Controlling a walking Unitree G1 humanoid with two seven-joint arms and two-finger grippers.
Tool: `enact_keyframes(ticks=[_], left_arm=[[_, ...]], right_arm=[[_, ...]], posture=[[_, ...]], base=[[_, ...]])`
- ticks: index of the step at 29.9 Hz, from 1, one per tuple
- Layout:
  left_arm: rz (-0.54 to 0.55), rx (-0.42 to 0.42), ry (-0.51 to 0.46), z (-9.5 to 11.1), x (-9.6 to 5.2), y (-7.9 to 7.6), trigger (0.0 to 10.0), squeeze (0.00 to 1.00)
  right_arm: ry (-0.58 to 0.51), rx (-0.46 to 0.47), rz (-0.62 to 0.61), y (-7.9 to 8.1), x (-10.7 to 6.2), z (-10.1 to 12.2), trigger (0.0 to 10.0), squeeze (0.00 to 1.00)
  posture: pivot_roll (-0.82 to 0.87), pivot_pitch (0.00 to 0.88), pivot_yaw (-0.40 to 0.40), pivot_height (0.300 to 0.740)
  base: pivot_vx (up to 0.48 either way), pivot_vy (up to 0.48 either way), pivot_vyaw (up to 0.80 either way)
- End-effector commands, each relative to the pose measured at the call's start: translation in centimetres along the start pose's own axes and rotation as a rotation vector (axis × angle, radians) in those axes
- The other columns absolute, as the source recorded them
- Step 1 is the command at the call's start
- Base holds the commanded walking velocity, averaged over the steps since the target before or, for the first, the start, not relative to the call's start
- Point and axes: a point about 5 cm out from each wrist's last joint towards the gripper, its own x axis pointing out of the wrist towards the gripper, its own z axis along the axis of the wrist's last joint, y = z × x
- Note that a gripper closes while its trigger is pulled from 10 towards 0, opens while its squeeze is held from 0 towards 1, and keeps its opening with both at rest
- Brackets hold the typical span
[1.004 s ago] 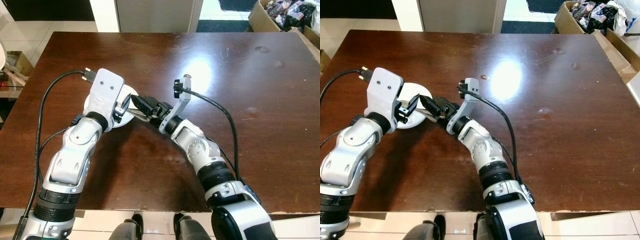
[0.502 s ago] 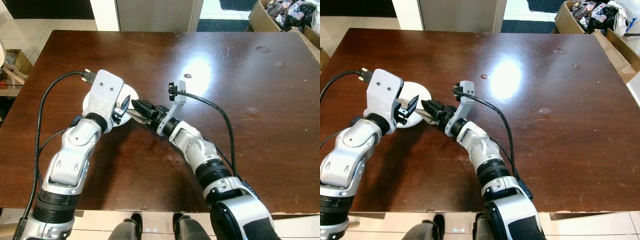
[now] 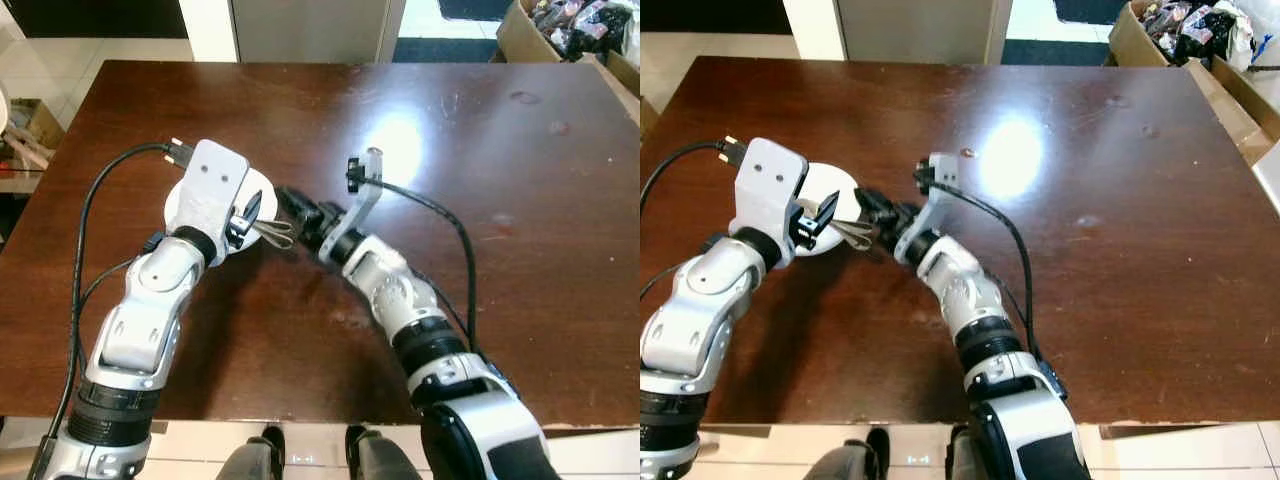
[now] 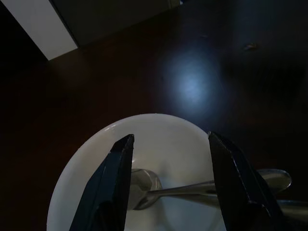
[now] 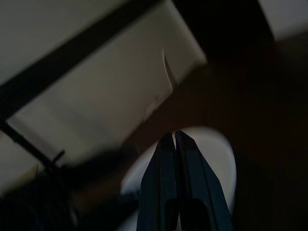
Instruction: Setting the table
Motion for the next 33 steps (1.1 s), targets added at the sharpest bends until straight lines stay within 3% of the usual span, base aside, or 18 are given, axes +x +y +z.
enact_keyframes(ticks=[1,3,4,5,9,10,11,15,18,19,21,23,27,29,31,33], left_arm=[[-0.011,0.003,0.012,-0.3,0.0,-0.2,10.0,0.0],[-0.011,0.003,0.01,-0.2,0.0,-0.1,10.0,0.0],[-0.008,0.004,0.008,-0.2,0.1,0.1,10.0,0.0],[0.0,0.008,0.003,0.0,0.3,0.4,10.0,0.0],[0.013,0.017,-0.002,0.1,0.6,1.2,10.0,0.0],[-0.023,0.014,0.013,-0.1,0.6,1.4,10.0,0.0],[-0.049,0.008,0.018,-0.2,0.5,1.3,10.0,0.0],[-0.092,0.004,0.056,-1.0,0.9,1.7,10.0,0.0],[-0.028,0.002,0.116,-1.9,2.0,2.7,10.0,0.0],[0.056,-0.018,0.184,-2.8,3.7,3.7,10.0,0.0],[0.057,-0.016,0.195,-3.0,4.3,3.7,10.0,0.0],[-0.09,0.011,0.206,-3.0,5.5,2.2,10.0,0.0],[-0.253,0.185,0.145,-1.8,5.7,1.8,10.0,0.0],[-0.295,0.311,0.142,-1.3,5.3,3.5,10.0,0.0],[-0.281,0.343,0.147,-1.1,5.2,4.5,10.0,0.0],[-0.161,0.324,0.179,-1.4,5.4,6.7,10.0,0.0]], right_arm=[[-0.04,0.026,0.017,1.0,0.1,-0.1,0.0,0.0],[-0.08,0.005,0.031,1.5,-0.1,1.1,0.0,0.0],[-0.114,-0.008,0.045,2.0,-0.3,2.1,3.6,0.0],[-0.137,-0.035,0.062,2.7,-0.7,3.0,10.0,0.0],[-0.148,-0.082,0.086,3.5,-1.8,3.7,10.0,0.0],[-0.088,-0.175,0.036,2.9,-2.6,2.6,10.0,0.0],[-0.062,-0.212,0.016,2.6,-3.0,2.0,10.0,0.0],[-0.009,-0.272,-0.059,1.6,-4.2,0.9,10.0,0.0],[0.01,-0.297,-0.104,1.2,-5.2,0.6,10.0,0.0],[0.01,-0.298,-0.158,0.7,-6.1,0.9,10.0,0.0],[0.008,-0.3,-0.179,0.5,-6.4,1.2,10.0,0.0],[-0.003,-0.319,-0.22,0.1,-6.9,2.0,10.0,0.0],[-0.022,-0.361,-0.245,-0.3,-7.2,3.1,10.0,0.0],[-0.035,-0.374,-0.275,-0.8,-7.6,3.7,10.0,0.0],[-0.038,-0.374,-0.287,-1.0,-7.8,3.9,10.0,0.0],[-0.038,-0.372,-0.294,-1.1,-7.9,3.9,10.0,0.0]], posture=[[-0.08,0.146,0.07,0.74],[-0.08,0.146,0.072,0.74],[-0.09,0.147,0.077,0.74],[-0.09,0.147,0.079,0.74],[-0.09,0.146,0.08,0.74],[-0.09,0.144,0.083,0.74],[-0.1,0.143,0.084,0.74],[-0.1,0.141,0.088,0.74],[-0.1,0.141,0.091,0.74],[-0.12,0.142,0.095,0.74],[-0.12,0.142,0.097,0.74],[-0.14,0.143,0.108,0.74],[-0.15,0.145,0.114,0.74],[-0.14,0.148,0.113,0.74],[-0.14,0.148,0.113,0.74],[-0.13,0.148,0.112,0.74]], base=[[0.0,0.0,0.0],[0.0,0.0,0.0],[0.0,0.0,0.0],[0.0,0.0,0.0],[0.0,0.0,0.0],[0.0,0.0,0.0],[0.0,0.0,0.0],[0.0,0.0,0.0],[0.0,0.0,0.0],[0.0,0.0,0.0],[0.0,0.0,0.0],[0.0,0.0,0.0],[0.0,0.0,0.0],[0.0,0.0,0.0],[0.0,0.0,0.0],[0.0,0.0,0.0]])
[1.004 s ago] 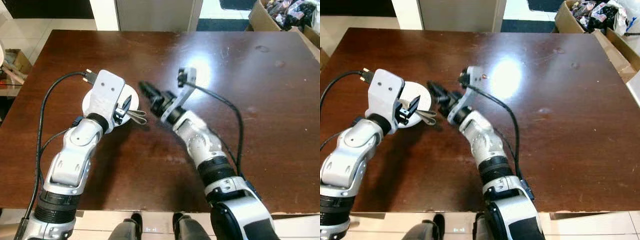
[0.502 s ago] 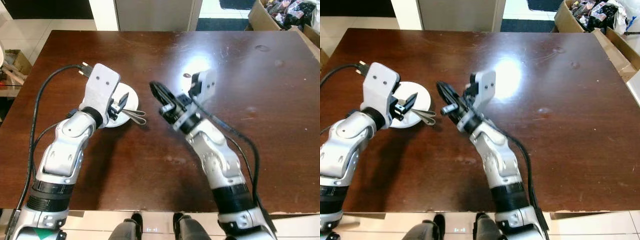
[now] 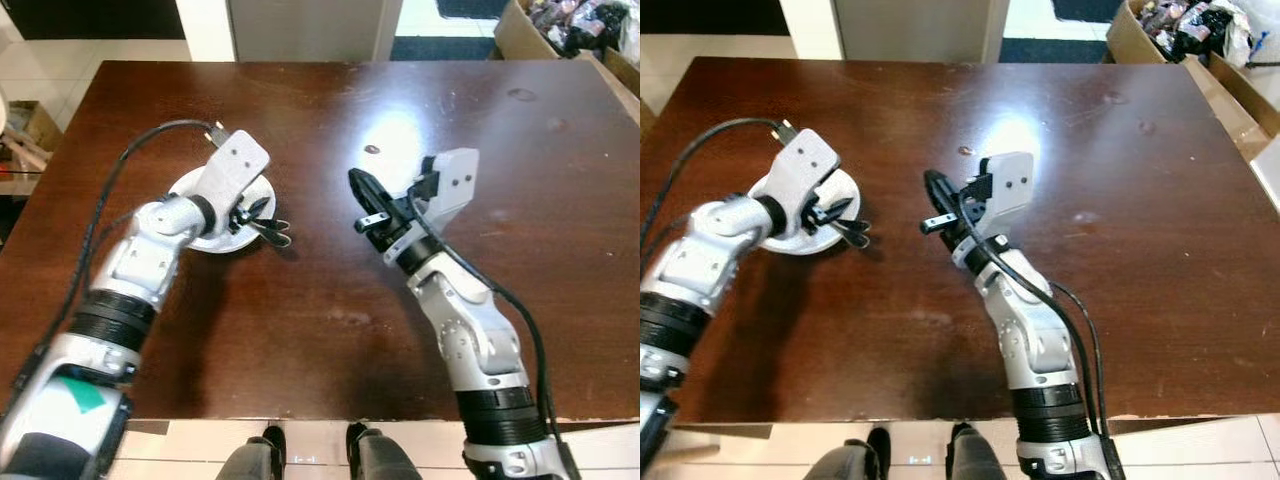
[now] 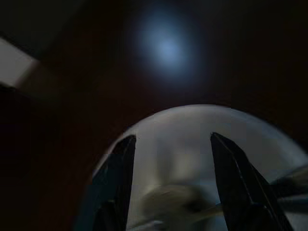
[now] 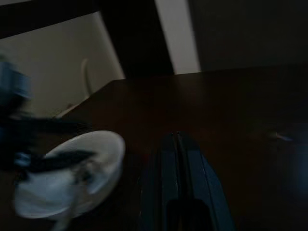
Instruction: Setting the table
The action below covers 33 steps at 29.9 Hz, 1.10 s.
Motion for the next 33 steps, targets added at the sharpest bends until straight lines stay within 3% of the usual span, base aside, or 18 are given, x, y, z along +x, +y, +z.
enact_keyframes(ticks=[1,2,4,5,9,17,19,20,25,30,33], left_arm=[[0.069,-0.018,0.061,-1.5,-0.1,1.1,10.0,0.0],[0.13,-0.034,0.103,-2.5,-0.2,2.0,10.0,0.0],[0.127,-0.035,0.112,-2.7,-0.1,2.0,10.0,0.0],[0.097,0.038,0.131,-3.0,0.4,0.9,10.0,0.0],[-0.018,0.123,0.16,-3.6,1.3,-1.4,10.0,0.0],[-0.221,0.21,0.2,-4.7,1.6,-3.9,10.0,0.0],[-0.295,0.185,0.166,-4.6,1.6,-4.8,10.0,0.0],[-0.337,0.134,0.129,-4.1,1.7,-5.5,10.0,0.0],[-0.391,-0.02,0.025,-2.1,1.9,-6.7,10.0,0.0],[-0.435,-0.079,-0.035,-0.9,1.8,-8.4,10.0,0.0],[-0.44,-0.113,-0.061,-0.4,1.9,-10.5,10.0,0.0]], right_arm=[[0.006,-0.002,0.001,0.1,-0.1,0.0,10.0,0.0],[0.011,0.003,-0.002,0.2,-0.1,-0.1,10.0,0.0],[0.013,0.005,-0.002,0.2,-0.1,-0.1,10.0,0.0],[0.012,0.009,0.004,0.4,0.1,-0.1,10.0,0.0],[0.007,0.008,0.013,0.6,0.3,0.1,10.0,0.0],[0.001,0.002,0.004,0.1,0.1,0.6,10.0,0.0],[0.002,0.001,0.007,0.2,0.1,0.6,10.0,0.0],[0.002,0.002,0.015,0.2,0.1,0.7,10.0,0.0],[0.027,-0.003,0.065,0.8,0.2,0.6,10.0,0.0],[0.064,-0.001,0.13,1.5,-0.4,0.3,10.0,0.0],[0.11,-0.001,0.207,2.2,-1.8,0.3,10.0,0.0]], posture=[[-0.13,0.148,0.112,0.74],[-0.12,0.15,0.108,0.74],[-0.12,0.15,0.108,0.74],[-0.12,0.153,0.101,0.74],[-0.12,0.155,0.098,0.74],[-0.13,0.158,0.097,0.74],[-0.13,0.163,0.096,0.74],[-0.13,0.162,0.094,0.74],[-0.13,0.161,0.092,0.74],[-0.13,0.161,0.088,0.74],[-0.13,0.158,0.086,0.74]], base=[[0.0,0.0,0.0],[0.0,0.0,0.0],[0.0,0.0,0.0],[0.0,0.0,0.0],[0.0,0.0,0.0],[0.0,0.0,0.0],[0.0,0.0,0.0],[0.0,0.0,0.0],[0.0,0.0,0.0],[0.0,0.0,0.0],[0.0,0.0,0.0]])
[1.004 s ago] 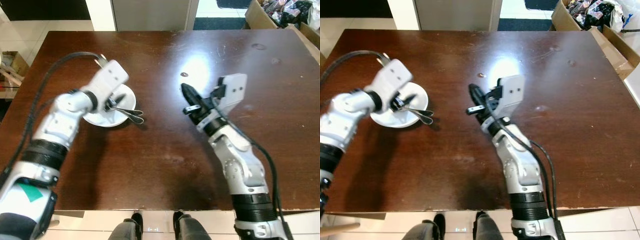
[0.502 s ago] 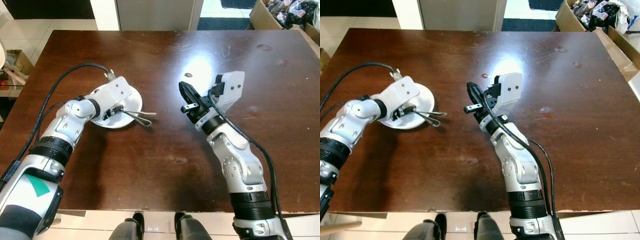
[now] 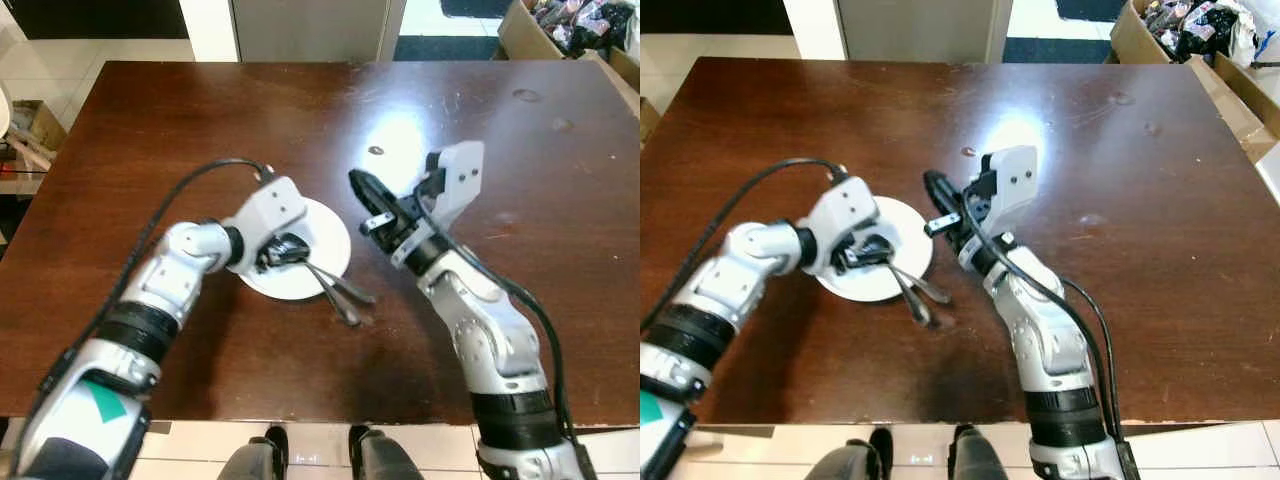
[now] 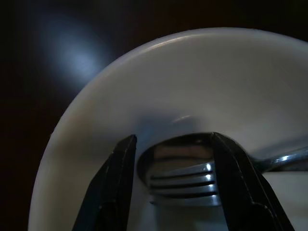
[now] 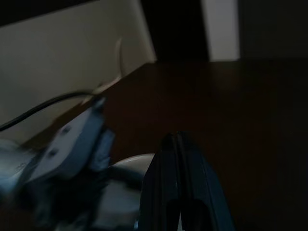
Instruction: Setting the table
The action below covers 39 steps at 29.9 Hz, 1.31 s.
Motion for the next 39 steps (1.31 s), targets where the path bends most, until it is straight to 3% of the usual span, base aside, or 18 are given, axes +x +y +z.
enact_keyframes(ticks=[1,4,7,10,15,19,24,26,27,28,30,35,39], left_arm=[[0.003,-0.029,0.015,-0.7,0.4,-0.9,10.0,0.0],[0.119,-0.064,0.019,-0.7,1.3,-0.9,10.0,0.0],[0.154,-0.069,0.024,-0.7,0.9,-0.1,10.0,0.0],[0.201,-0.062,0.008,-0.3,-0.3,1.4,10.0,0.0],[0.413,-0.062,-0.055,1.4,-4.4,5.9,10.0,0.0],[0.465,-0.084,-0.101,2.3,-5.4,6.7,10.0,0.0],[0.47,-0.137,-0.153,3.1,-5.7,6.8,10.0,0.0],[0.465,-0.149,-0.173,3.5,-5.9,6.7,10.0,0.0],[0.465,-0.149,-0.173,3.5,-5.9,6.7,10.0,0.0],[0.486,-0.149,-0.175,3.7,-6.2,6.8,10.0,0.0],[0.503,-0.147,-0.171,3.7,-6.3,6.9,10.0,0.0],[0.549,-0.158,-0.164,3.4,-6.9,7.2,10.0,0.0],[0.593,-0.159,-0.17,3.3,-6.8,7.3,10.0,0.0]], right_arm=[[0.024,0.011,0.064,1.0,-0.8,0.0,10.0,0.0],[0.084,-0.027,0.13,1.8,-2.7,0.1,10.0,0.0],[0.106,-0.059,0.136,1.7,-3.7,0.4,10.0,0.0],[0.137,-0.119,0.13,1.3,-5.1,1.1,10.0,0.0],[0.204,-0.187,0.134,1.2,-8.0,2.3,10.0,0.0],[0.222,-0.173,0.152,1.8,-8.8,2.1,10.0,0.0],[0.194,-0.131,0.143,2.2,-8.4,1.3,10.0,0.0],[0.138,-0.035,0.08,2.0,-7.1,0.5,10.0,0.0],[0.138,-0.035,0.08,2.0,-7.1,0.5,10.0,0.0],[0.099,0.047,0.018,1.9,-6.0,-0.2,10.0,0.0],[0.089,0.066,-0.003,2.0,-5.8,-0.2,10.0,0.0],[0.094,-0.021,-0.119,2.7,-5.9,-1.6,10.0,0.0],[0.097,0.068,-0.194,3.6,-5.3,-4.1,10.0,0.0]], posture=[[-0.14,0.157,0.085,0.74],[-0.15,0.159,0.088,0.74],[-0.16,0.158,0.091,0.74],[-0.17,0.159,0.094,0.74],[-0.18,0.158,0.101,0.74],[-0.19,0.159,0.105,0.74],[-0.19,0.16,0.109,0.74],[-0.19,0.159,0.11,0.74],[-0.19,0.159,0.11,0.74],[-0.18,0.16,0.109,0.74],[-0.18,0.16,0.109,0.74],[-0.18,0.171,0.108,0.74],[-0.18,0.17,0.114,0.74]], base=[[0.0,0.0,0.0],[0.0,0.0,0.0],[0.0,0.0,0.0],[0.0,0.0,0.0],[0.0,0.0,0.0],[0.0,0.0,0.0],[0.0,0.0,0.0],[0.0,0.0,0.0],[0.0,0.0,0.0],[0.0,0.0,0.0],[0.0,0.0,0.0],[0.0,0.0,0.0],[0.0,0.0,0.0]])
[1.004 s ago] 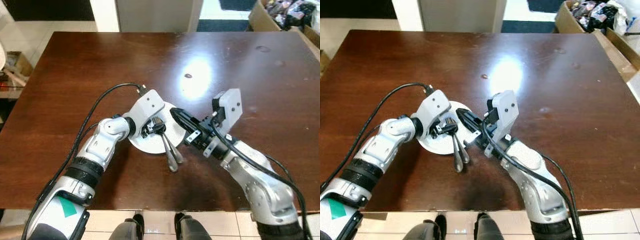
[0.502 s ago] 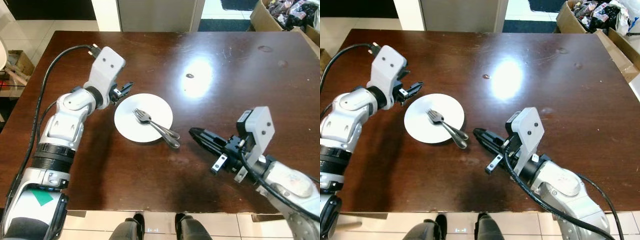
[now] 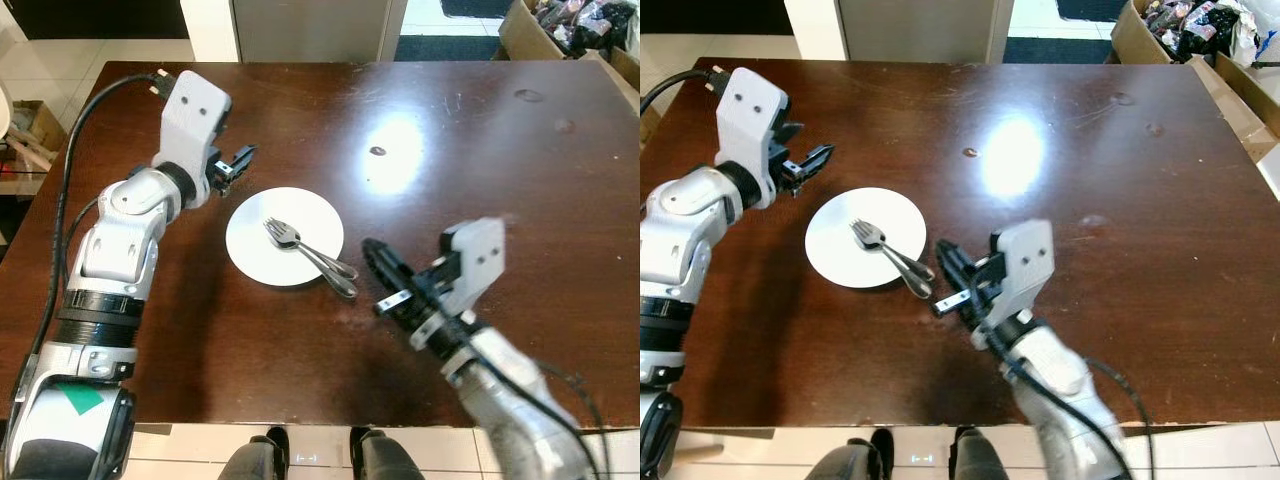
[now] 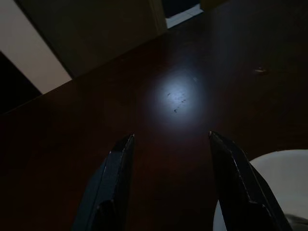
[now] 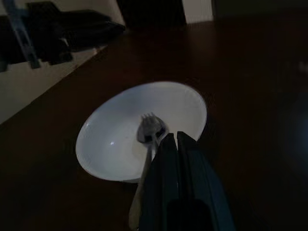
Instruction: Setting the table
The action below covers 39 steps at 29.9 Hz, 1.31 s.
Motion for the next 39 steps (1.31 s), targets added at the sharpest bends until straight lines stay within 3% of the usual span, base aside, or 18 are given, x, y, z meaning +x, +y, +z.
enact_keyframes(ticks=[1,3,4,6,8,10,13,16,17,18,19,25,34,35,36,37,38,39], left_arm=[[0.024,-0.005,0.012,-0.6,-0.1,0.1,10.0,0.0],[0.033,0.0,0.006,-0.5,-0.1,0.1,10.0,0.0],[0.033,0.0,0.006,-0.5,-0.1,0.1,10.0,0.0],[0.034,0.004,0.005,-0.5,-0.2,0.0,10.0,0.0],[0.039,0.003,0.012,-0.6,-0.3,0.1,10.0,0.0],[0.044,-0.001,0.017,-0.8,-0.3,0.1,10.0,0.0],[0.047,-0.005,0.02,-0.9,-0.3,-0.1,10.0,0.0],[0.052,-0.009,0.02,-1.0,-0.1,-0.3,10.0,0.0],[0.054,-0.008,0.02,-1.0,-0.1,-0.3,10.0,0.0],[0.054,-0.008,0.02,-1.0,-0.1,-0.3,10.0,0.0],[0.055,-0.008,0.02,-1.0,-0.1,-0.4,10.0,0.0],[0.057,-0.008,0.022,-1.1,-0.2,-0.5,10.0,0.0],[0.052,-0.019,0.026,-1.2,-0.2,-1.0,10.0,0.0],[0.05,-0.019,0.025,-1.2,-0.2,-1.1,10.0,0.0],[0.049,-0.019,0.024,-1.2,-0.2,-1.1,10.0,0.0],[0.049,-0.021,0.022,-1.2,-0.2,-1.2,10.0,0.0],[0.067,-0.017,0.014,-1.1,-0.1,-1.1,10.0,0.0],[0.067,-0.017,0.014,-1.1,-0.1,-1.1,10.0,0.0]], right_arm=[[0.022,0.061,-0.035,0.2,0.2,-1.2,10.0,0.0],[0.024,0.151,-0.051,0.7,0.6,-1.8,10.0,0.0],[0.024,0.151,-0.051,0.7,0.6,-1.8,10.0,0.0],[0.038,0.118,-0.031,1.2,0.6,-2.1,10.0,0.0],[0.075,0.03,-0.023,1.2,0.3,-2.7,10.0,0.0],[0.091,0.011,-0.07,0.6,-0.1,-3.5,10.0,0.0],[0.09,0.08,-0.123,0.0,0.1,-4.2,10.0,0.0],[0.049,0.22,-0.159,-1.0,1.4,-4.3,9.7,0.0],[0.036,0.224,-0.154,-1.2,1.8,-4.1,4.7,0.0],[0.036,0.224,-0.154,-1.2,1.8,-4.1,4.7,0.0],[0.025,0.22,-0.147,-1.3,2.1,-3.9,0.0,0.0],[-0.015,0.187,-0.139,-2.1,2.9,-3.0,0.0,0.0],[-0.134,0.08,-0.169,-4.7,3.6,0.8,0.0,0.0],[-0.138,0.05,-0.176,-4.8,3.5,1.1,3.8,0.0],[-0.14,0.032,-0.18,-5.0,3.4,1.3,3.8,0.0],[-0.138,-0.025,-0.182,-5.1,3.2,1.6,10.0,0.0],[-0.137,-0.099,-0.182,-5.3,2.8,2.0,10.0,0.0],[-0.137,-0.099,-0.182,-5.3,2.8,2.0,10.0,0.0]], posture=[[-0.17,0.166,0.115,0.74],[-0.17,0.166,0.115,0.74],[-0.17,0.166,0.115,0.74],[-0.17,0.16,0.114,0.74],[-0.17,0.159,0.113,0.74],[-0.17,0.16,0.112,0.74],[-0.17,0.159,0.112,0.74],[-0.16,0.151,0.112,0.74],[-0.16,0.151,0.112,0.74],[-0.16,0.151,0.112,0.74],[-0.16,0.151,0.112,0.74],[-0.16,0.148,0.108,0.74],[-0.16,0.151,0.103,0.74],[-0.17,0.151,0.104,0.74],[-0.17,0.151,0.104,0.74],[-0.17,0.153,0.104,0.74],[-0.17,0.154,0.104,0.74],[-0.17,0.154,0.104,0.74]], base=[[0.0,0.0,0.0],[0.0,0.0,0.0],[0.0,0.0,0.0],[0.0,0.0,0.0],[0.0,0.0,0.0],[0.0,0.0,0.0],[0.0,0.0,0.0],[0.0,0.0,0.0],[0.0,0.0,0.0],[0.0,0.0,0.0],[0.0,0.0,0.0],[0.0,0.0,0.0],[0.0,0.0,0.0],[0.0,0.0,0.0],[0.0,0.0,0.0],[0.0,0.0,0.0],[0.0,0.0,0.0],[0.0,0.0,0.0]])
